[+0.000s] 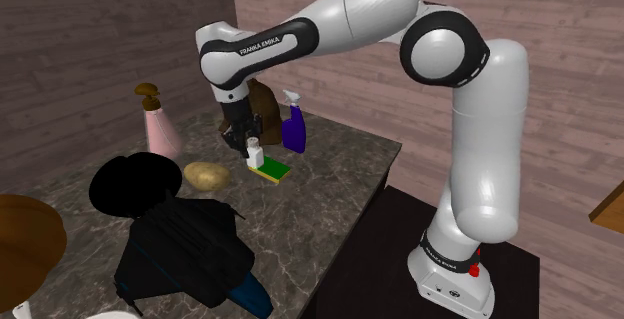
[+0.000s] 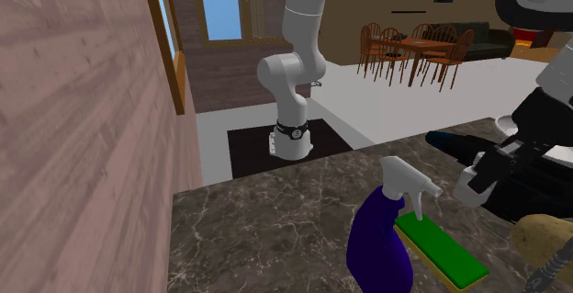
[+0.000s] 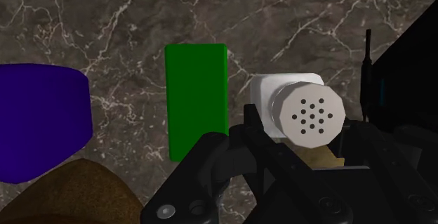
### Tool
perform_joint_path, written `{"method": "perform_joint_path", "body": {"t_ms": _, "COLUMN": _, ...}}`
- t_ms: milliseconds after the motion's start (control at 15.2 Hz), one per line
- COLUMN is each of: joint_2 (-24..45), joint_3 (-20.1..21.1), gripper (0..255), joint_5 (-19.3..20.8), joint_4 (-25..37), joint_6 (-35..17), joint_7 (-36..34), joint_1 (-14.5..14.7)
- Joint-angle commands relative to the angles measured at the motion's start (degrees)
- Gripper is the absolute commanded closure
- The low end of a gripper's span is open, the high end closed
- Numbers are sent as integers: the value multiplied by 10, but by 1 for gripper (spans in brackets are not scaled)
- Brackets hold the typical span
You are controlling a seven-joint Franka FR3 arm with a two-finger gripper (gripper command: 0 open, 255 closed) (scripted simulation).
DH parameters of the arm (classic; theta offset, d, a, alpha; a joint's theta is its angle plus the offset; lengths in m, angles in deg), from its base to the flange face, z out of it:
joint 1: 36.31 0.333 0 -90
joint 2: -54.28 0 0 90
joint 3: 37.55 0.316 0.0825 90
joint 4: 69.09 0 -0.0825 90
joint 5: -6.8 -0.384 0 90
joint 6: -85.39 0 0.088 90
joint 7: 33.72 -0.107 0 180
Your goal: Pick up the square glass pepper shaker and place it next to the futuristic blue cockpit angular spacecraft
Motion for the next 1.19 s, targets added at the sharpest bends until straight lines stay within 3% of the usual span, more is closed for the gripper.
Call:
{"method": "perform_joint_path", "body": {"t_ms": 0, "joint_2": 4, "joint_3": 0, "gripper": 255, "joint_5": 0, "joint_4": -10, "joint_6": -15, "joint_7": 1, "joint_1": 0}}
{"method": "perform_joint_path", "body": {"t_ms": 792, "joint_2": 36, "joint_3": -1, "gripper": 255, "joint_5": 2, "joint_4": -60, "joint_6": -97, "joint_7": 1, "joint_1": 0}}
{"method": "perform_joint_path", "body": {"t_ms": 1122, "joint_2": 36, "joint_3": -1, "gripper": 255, "joint_5": 2, "joint_4": -60, "joint_6": -97, "joint_7": 1, "joint_1": 0}}
